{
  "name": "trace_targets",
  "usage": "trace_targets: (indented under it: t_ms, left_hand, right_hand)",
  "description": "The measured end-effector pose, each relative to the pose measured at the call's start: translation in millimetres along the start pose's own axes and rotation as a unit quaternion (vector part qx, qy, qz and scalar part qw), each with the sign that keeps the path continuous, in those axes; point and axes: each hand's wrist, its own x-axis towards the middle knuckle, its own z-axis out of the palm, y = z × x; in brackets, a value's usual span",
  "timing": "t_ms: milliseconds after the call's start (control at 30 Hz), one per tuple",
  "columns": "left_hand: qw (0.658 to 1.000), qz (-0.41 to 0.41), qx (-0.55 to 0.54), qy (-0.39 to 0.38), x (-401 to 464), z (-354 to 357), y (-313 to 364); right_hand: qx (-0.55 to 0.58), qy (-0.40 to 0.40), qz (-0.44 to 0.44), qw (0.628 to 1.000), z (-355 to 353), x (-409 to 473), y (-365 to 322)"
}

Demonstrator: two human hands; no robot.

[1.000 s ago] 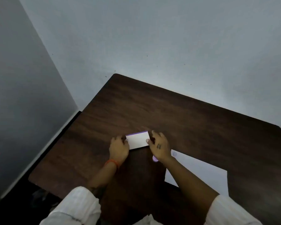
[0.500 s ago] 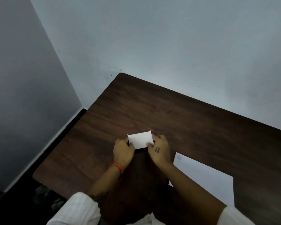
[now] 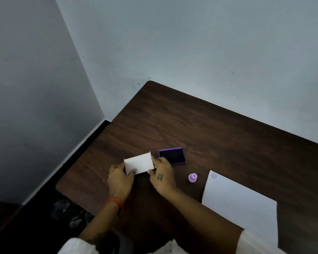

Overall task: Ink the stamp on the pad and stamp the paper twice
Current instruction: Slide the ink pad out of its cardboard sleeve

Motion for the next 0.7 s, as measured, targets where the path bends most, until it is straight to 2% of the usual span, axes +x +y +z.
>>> trace_targets:
  t_ms: [200, 400, 533, 700]
  left_hand:
    - [1.000, -0.005, 0.004, -0.004, -3.2, 4.4, -6.6]
    - [1.000, -0.011, 0.014, 0.021, -6.1, 5.5, 0.1]
    - [0.995, 0.093, 0.010, 0.037, -13.9, 9.5, 26.1]
    - [0.963, 0.262, -0.025, -0.051, -31.0, 38.5, 66.8]
  right_hand:
    - [-0.020, -0.044, 0.004, 0.999, 3.3, -4.4, 0.5]
    - [0.027, -0.060, 0.005, 0.998, -5.1, -4.1, 3.8]
    - [0.086, 0.008, -0.009, 0.996, -31.5, -8.1, 10.3]
    - [0.059, 0.132, 0.019, 0.989, -66.0, -24.2, 36.2]
